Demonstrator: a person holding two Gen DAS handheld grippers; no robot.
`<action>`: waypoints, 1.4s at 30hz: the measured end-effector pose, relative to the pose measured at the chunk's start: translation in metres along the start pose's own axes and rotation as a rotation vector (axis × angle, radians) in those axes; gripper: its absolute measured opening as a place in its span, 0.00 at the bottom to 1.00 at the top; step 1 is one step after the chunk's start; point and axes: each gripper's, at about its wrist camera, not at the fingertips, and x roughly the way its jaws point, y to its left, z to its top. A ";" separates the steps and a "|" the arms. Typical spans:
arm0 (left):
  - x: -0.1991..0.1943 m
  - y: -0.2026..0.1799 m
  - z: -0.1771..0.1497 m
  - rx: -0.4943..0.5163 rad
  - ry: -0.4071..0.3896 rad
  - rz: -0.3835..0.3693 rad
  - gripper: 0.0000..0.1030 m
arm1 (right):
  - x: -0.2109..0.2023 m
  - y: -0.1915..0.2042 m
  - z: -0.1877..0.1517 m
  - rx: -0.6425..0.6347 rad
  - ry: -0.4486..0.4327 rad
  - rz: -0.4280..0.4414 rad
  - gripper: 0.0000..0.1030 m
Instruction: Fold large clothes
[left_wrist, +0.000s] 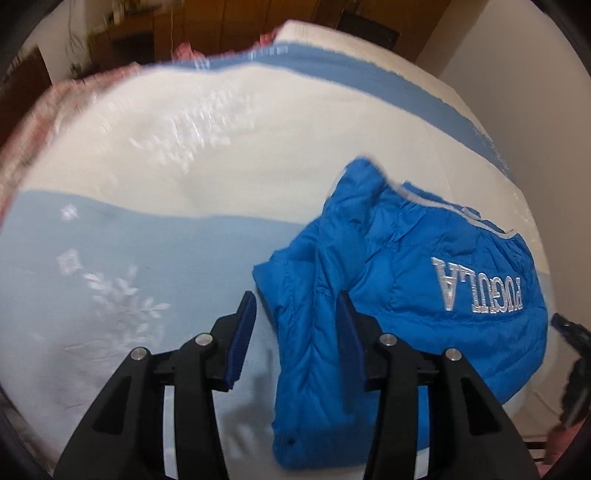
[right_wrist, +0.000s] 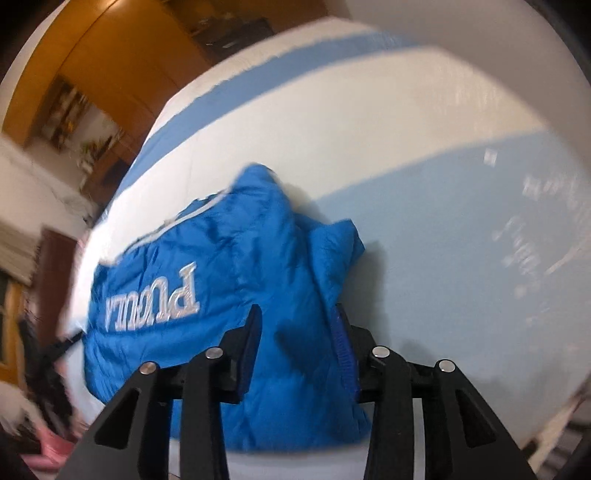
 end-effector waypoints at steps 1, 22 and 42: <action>-0.009 -0.007 -0.002 0.006 -0.027 0.007 0.43 | -0.005 0.010 -0.005 -0.041 -0.023 -0.016 0.32; 0.048 -0.073 -0.041 0.080 -0.078 0.060 0.46 | 0.060 -0.020 -0.030 -0.095 -0.121 0.085 0.19; -0.052 -0.104 -0.083 0.004 -0.148 0.280 0.64 | 0.032 -0.018 -0.014 -0.156 0.017 0.119 0.26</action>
